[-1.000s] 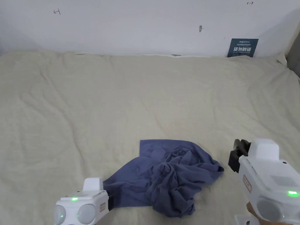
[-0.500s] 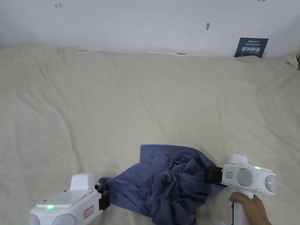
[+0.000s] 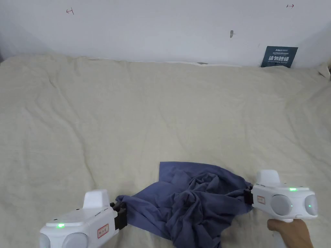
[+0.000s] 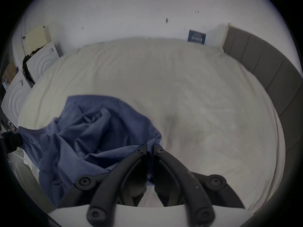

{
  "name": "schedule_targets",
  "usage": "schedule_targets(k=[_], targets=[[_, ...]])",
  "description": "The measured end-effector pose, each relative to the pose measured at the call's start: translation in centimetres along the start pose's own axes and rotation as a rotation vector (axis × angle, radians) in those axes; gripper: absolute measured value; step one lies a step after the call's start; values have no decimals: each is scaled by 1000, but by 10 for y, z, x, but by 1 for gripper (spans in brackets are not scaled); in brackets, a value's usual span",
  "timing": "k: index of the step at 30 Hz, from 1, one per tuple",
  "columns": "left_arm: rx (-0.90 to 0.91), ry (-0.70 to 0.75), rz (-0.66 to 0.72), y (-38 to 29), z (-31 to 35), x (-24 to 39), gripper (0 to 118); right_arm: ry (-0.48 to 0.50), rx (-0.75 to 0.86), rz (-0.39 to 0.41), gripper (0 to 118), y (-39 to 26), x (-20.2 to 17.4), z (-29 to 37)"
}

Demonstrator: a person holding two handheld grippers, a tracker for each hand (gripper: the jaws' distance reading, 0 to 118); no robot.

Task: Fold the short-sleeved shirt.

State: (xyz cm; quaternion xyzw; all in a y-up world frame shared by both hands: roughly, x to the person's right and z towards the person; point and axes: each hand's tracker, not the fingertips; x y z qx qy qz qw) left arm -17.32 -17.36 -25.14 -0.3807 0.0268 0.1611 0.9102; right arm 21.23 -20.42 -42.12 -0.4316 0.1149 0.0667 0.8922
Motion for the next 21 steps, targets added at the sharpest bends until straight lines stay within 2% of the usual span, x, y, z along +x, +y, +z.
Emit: schedule_targets(k=[2, 7, 13, 21], targets=[[27, -15, 5, 8, 6, 2, 5, 10, 57, -20, 8, 9, 7, 23], [122, -53, 41, 50, 23, 0, 5, 15, 196, 6, 8, 45, 15, 84], [278, -24, 29, 140, 49, -10, 5, -4, 339, 15, 8, 104, 22, 137], [451, 141, -66, 273, 77, -18, 5, -54, 459, -1, 8, 192, 33, 166]])
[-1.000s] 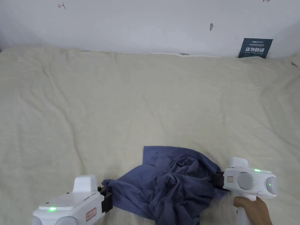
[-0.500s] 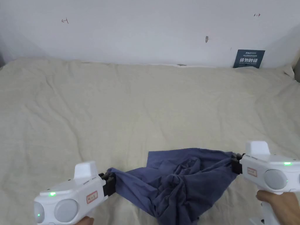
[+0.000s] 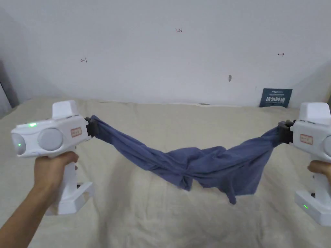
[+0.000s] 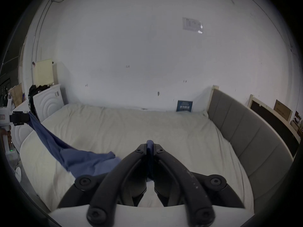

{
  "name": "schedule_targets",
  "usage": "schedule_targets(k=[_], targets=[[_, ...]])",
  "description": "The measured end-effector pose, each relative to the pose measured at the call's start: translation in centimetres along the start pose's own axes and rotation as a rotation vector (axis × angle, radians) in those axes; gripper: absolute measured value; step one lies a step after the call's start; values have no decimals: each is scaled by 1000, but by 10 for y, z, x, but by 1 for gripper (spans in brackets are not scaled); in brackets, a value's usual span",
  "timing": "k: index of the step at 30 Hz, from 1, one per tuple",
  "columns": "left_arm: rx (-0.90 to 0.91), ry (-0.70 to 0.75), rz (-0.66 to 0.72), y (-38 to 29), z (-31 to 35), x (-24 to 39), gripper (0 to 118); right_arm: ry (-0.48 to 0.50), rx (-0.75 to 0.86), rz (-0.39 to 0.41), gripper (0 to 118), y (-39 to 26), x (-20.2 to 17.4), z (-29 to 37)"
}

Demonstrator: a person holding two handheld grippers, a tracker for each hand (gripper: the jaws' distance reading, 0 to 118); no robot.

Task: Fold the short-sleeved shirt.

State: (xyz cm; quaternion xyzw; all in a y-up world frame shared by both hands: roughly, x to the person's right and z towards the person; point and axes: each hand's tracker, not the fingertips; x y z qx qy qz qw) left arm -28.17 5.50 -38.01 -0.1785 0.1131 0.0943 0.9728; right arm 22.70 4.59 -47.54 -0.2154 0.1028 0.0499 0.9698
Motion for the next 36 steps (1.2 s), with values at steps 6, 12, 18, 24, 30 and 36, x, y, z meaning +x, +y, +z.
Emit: schedule_targets(k=[6, 12, 18, 24, 30, 36], targets=[[44, 112, -94, 74, -41, 5, 5, -18, 59, -44, 8, 63, 9, -25], [48, 171, -138, 115, -82, 5, 5, -25, 95, -74, 8, 103, 16, -49], [46, 196, -109, 132, -115, 3, 5, -21, 126, -80, 8, 125, 11, -70], [35, 206, -107, 113, -141, -2, 5, -48, 130, -52, 8, 109, -9, -83], [-51, 205, -99, 59, -154, -14, 5, -49, 50, -60, 8, 57, -11, -109], [-148, 183, -84, -18, -134, -33, 5, -36, -46, -112, 8, -16, -9, -108]])
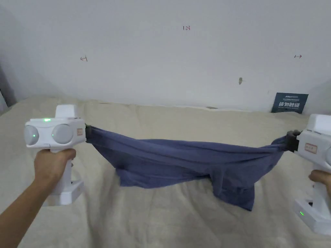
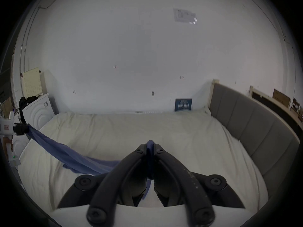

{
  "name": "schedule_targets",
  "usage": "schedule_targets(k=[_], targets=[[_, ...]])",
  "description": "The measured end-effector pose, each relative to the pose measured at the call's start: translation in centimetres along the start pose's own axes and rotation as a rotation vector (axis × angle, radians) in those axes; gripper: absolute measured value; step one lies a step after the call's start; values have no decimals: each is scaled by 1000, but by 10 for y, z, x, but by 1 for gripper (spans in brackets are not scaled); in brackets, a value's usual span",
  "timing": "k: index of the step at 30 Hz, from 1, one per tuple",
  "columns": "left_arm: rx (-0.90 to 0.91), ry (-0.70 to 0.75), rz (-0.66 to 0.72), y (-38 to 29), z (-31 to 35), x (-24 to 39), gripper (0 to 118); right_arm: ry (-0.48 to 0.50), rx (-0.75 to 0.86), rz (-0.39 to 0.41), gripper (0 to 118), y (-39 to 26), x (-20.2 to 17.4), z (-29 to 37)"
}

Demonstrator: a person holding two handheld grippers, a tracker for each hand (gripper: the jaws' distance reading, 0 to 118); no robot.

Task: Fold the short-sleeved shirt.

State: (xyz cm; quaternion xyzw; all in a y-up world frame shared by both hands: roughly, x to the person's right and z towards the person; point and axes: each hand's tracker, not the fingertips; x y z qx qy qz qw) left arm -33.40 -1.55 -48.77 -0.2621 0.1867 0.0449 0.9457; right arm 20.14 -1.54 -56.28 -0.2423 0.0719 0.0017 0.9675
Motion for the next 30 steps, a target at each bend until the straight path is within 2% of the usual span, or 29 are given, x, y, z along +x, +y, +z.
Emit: schedule_targets(k=[7, 14, 23, 30], targets=[[-166, -13, 27, -114, 40, -35, 5, 25, -106, -49, 8, -95, 17, 46], [-268, -19, 48, -210, 83, -67, 5, 23, -185, -58, 8, -182, 26, 113], [-383, 0, 45, -302, 157, -90, 5, -24, -331, -76, 8, -277, 34, 182], [-501, 33, 59, -350, 167, -97, 5, -68, -482, -101, 8, -335, 36, 184]])
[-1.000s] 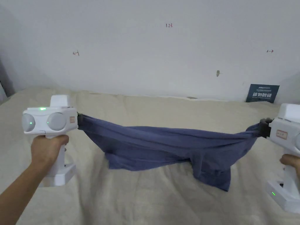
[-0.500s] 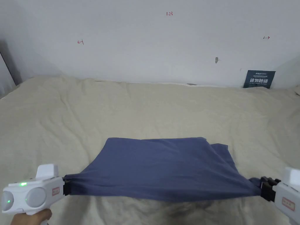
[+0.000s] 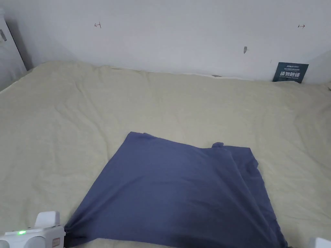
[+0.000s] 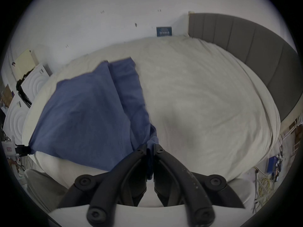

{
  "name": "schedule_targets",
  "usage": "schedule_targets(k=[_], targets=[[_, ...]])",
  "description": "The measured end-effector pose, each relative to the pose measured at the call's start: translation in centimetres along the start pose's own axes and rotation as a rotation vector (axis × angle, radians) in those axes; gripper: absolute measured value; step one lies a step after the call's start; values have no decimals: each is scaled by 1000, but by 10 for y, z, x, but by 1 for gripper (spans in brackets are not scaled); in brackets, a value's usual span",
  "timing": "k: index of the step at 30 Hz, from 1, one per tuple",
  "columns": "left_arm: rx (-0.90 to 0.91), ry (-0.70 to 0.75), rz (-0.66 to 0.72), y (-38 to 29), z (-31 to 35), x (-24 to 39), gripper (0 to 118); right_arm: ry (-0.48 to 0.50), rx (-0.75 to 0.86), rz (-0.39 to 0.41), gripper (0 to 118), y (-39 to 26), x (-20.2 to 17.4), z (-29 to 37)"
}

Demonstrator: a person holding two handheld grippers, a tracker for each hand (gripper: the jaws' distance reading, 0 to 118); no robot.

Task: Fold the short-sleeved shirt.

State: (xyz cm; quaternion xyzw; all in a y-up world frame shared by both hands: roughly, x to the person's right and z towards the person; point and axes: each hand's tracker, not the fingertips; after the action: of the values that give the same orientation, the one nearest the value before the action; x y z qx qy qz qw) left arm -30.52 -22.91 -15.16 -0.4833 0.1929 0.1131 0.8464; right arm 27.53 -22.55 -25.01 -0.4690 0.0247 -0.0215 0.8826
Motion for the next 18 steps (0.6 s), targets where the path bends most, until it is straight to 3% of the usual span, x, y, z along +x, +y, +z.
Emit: schedule_targets(k=[7, 9, 10, 12, 14, 16, 18], targets=[[-42, 35, -14, 2, -15, 10, 5, -40, -56, -18, 8, -9, -3, -31], [-48, 44, -24, 6, -11, 10, 11, -44, -53, -2, 16, -3, -4, -24], [-34, 28, -21, 10, -6, 12, 22, -38, -29, 19, 23, 2, -6, -16], [9, 8, -4, 20, 7, 16, 79, -9, 34, 63, 51, 15, -16, 4], [72, -39, -7, 32, 29, 27, 117, -2, 117, 89, 91, 34, -25, 23], [208, -56, -22, 46, 53, 41, 117, 13, 222, 125, 110, 51, -42, 48], [315, -90, -46, 60, 76, 55, 116, 26, 331, 153, 111, 66, -55, 71]])
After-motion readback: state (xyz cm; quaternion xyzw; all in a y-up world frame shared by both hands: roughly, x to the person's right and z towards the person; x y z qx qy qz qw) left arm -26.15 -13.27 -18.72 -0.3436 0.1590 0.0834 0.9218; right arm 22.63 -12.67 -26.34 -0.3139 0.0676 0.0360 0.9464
